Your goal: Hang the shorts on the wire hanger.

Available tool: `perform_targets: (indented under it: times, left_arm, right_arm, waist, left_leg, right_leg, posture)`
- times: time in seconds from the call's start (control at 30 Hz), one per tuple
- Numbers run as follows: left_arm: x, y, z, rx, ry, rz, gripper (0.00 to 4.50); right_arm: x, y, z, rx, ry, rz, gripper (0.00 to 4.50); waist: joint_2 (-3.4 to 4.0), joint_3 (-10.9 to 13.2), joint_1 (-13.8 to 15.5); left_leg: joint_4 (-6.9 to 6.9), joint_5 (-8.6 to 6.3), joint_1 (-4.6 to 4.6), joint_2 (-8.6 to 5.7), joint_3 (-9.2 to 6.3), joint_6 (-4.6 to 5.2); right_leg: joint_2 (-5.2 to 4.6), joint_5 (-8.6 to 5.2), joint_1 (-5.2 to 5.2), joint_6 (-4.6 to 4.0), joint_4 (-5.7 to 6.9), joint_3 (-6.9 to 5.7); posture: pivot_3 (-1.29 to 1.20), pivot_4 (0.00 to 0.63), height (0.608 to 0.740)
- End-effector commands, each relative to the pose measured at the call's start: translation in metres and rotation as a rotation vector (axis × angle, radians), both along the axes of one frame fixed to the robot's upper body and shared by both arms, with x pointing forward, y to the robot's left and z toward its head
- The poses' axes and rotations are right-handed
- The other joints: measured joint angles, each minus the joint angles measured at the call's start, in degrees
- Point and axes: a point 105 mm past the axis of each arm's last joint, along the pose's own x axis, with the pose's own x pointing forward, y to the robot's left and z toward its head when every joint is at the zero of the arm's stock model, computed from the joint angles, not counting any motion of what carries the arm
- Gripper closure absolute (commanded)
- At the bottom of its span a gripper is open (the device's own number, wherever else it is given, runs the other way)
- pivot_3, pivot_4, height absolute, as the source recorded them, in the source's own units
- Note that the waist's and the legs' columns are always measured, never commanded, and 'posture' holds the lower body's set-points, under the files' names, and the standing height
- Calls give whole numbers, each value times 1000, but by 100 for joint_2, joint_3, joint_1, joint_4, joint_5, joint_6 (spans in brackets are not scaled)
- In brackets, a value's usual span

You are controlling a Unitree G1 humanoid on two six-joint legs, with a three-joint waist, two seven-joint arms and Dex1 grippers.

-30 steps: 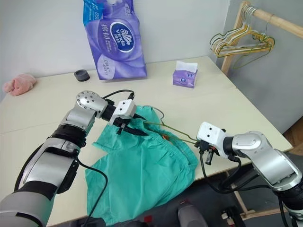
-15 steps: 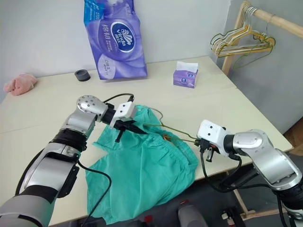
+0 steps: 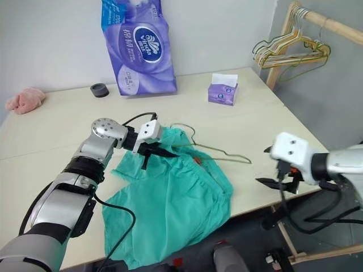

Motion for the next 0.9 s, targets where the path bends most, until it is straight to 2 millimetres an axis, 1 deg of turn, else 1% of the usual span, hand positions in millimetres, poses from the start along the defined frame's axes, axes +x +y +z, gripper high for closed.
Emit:
perform_targets:
  times: [0.03, 0.1, 0.17, 0.23, 0.3, 0.37, 0.53, 0.73, 0.9]
  left_arm:
    - [14, 11, 33, -76, -72, 92, 4500]
    - [16, 17, 36, -85, -66, 115, 4500]
    - [16, 21, 38, -86, -60, 123, 4500]
    - [15, 22, 39, -87, -58, 123, 4500]
    - [14, 22, 39, -91, -51, 120, 4500]
    - [14, 22, 40, -92, -49, 120, 4500]
    - [14, 22, 40, -88, -50, 120, 4500]
    - [15, 22, 41, -86, -55, 120, 4500]
    - [14, 23, 39, -85, -55, 122, 4500]
  right_arm:
    - [-8, 16, -11, 209, 20, -76, 58]
    - [-12, 29, -36, 306, 79, -144, 58]
    - [-9, 46, -58, 390, 107, -236, 58]
    - [-7, 64, -69, 473, 135, -271, 58]
    - [-7, 80, -71, 534, 166, -264, 58]
    - [-2, 91, -72, 580, 183, -267, 58]
    - [9, 102, -79, 614, 244, -275, 58]
    - [9, 110, -87, 627, 333, -260, 58]
    - [11, 121, -86, 647, 361, -235, 58]
  waist:
    - [-15, -6, 0]
    - [-11, -4, 1]
    - [-10, -3, -11]
    - [-7, -1, -21]
    - [-6, -1, -11]
    - [-7, -1, -5]
    - [-8, -2, 13]
    - [-8, -2, 10]
    - [-8, -2, 2]
  left_leg:
    - [-1, 0, 0, 0, -1, 0]
    - [0, 0, -1, 7, -5, 0]
    - [-4, 0, 2, 7, -8, 0]
    - [-2, 0, 3, 6, -7, 0]
    - [0, 0, 1, 7, -5, -1]
    - [5, 1, -3, 6, -3, -1]
    - [7, 1, -3, 2, -7, -1]
    - [6, 1, -3, 2, -8, -1]
    - [6, 1, -4, 2, -8, -1]
  right_leg:
    - [0, 0, 1, 0, 0, -2]
    - [9, 0, 2, -1, 2, -10]
    - [8, 0, 0, -1, 6, -4]
    - [7, 0, -5, -1, 13, 6]
    - [-3, -1, -16, 1, 28, 11]
    - [-6, -3, -21, 3, 35, 12]
    - [-8, -4, -22, 4, 41, 7]
    - [-8, -5, -27, 2, 48, 7]
    - [-5, -6, -29, 0, 51, 7]
  posture:
    - [-290, 101, 740]
    - [-289, 100, 740]
    - [-278, 100, 740]
    - [-278, 100, 740]
    - [-269, 99, 740]
    - [-268, 97, 740]
    - [-264, 94, 740]
    - [-260, 93, 740]
    - [-266, 94, 740]
